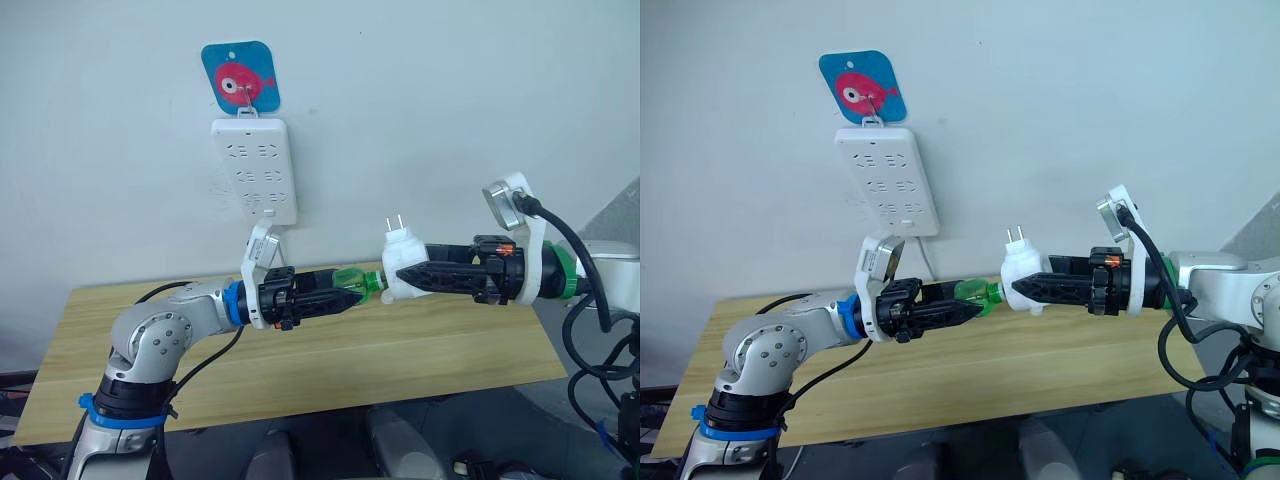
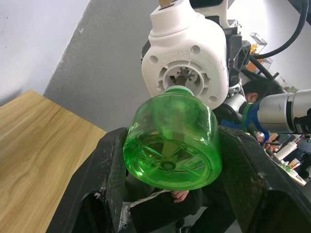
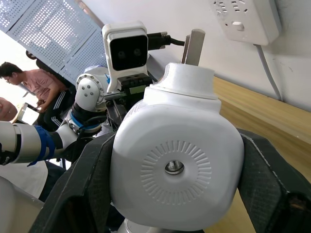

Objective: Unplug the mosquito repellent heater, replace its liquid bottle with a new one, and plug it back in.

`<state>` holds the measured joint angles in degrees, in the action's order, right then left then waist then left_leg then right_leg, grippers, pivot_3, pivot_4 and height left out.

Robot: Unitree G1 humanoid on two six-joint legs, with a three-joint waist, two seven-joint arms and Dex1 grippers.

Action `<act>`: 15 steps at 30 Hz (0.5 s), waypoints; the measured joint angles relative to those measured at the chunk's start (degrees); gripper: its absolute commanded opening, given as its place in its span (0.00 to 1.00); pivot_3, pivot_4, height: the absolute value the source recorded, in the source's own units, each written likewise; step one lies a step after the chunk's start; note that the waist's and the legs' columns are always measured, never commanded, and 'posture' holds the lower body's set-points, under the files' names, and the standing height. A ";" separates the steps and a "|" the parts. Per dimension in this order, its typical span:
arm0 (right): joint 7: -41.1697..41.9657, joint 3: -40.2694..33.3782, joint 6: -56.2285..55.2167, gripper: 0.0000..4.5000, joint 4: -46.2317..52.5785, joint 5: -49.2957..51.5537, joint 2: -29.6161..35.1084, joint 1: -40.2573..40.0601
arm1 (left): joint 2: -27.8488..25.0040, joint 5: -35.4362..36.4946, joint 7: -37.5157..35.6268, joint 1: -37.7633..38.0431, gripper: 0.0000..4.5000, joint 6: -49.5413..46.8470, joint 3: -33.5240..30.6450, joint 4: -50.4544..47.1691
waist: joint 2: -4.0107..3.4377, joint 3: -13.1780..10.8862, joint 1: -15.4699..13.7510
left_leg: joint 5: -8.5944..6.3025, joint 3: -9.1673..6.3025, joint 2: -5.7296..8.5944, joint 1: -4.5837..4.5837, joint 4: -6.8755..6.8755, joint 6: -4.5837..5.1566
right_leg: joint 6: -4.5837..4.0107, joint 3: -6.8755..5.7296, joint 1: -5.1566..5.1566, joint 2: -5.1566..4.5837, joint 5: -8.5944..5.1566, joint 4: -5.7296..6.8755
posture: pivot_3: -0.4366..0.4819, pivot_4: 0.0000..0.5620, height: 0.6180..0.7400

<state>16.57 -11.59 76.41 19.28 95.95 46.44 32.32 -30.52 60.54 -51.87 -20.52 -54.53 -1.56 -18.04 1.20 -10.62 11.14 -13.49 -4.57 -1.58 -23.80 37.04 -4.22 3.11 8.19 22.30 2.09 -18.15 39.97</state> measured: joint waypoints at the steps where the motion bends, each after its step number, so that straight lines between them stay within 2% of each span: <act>1: -0.09 0.38 -0.47 0.69 0.00 0.14 0.27 -0.03 | 0.00 -0.01 0.02 0.00 0.53 0.00 -0.03 0.01 | 0.00 0.00 0.00 | 0.00 0.00 0.00 0.00 0.00 0.00 | -0.02 0.00 0.00 0.00 0.01 0.00 | 0.27 0.16 1.00; 15: 3.33 3.72 -2.44 0.69 0.34 0.54 4.94 -0.38 | -0.05 0.24 -0.30 0.00 0.53 -0.43 -0.14 0.15 | -0.02 0.04 -0.04 | 0.00 0.00 0.00 0.00 0.02 0.00 | -0.03 0.00 0.00 0.00 0.02 0.01 | 0.27 0.16 1.00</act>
<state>19.90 -7.87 73.97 19.62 96.49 51.37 31.94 -30.57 60.77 -52.17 -20.52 -54.96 -1.71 -17.89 1.18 -10.58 11.11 -13.49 -4.58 -1.58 -23.80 37.06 -4.22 3.08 8.19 22.30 2.08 -18.13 39.98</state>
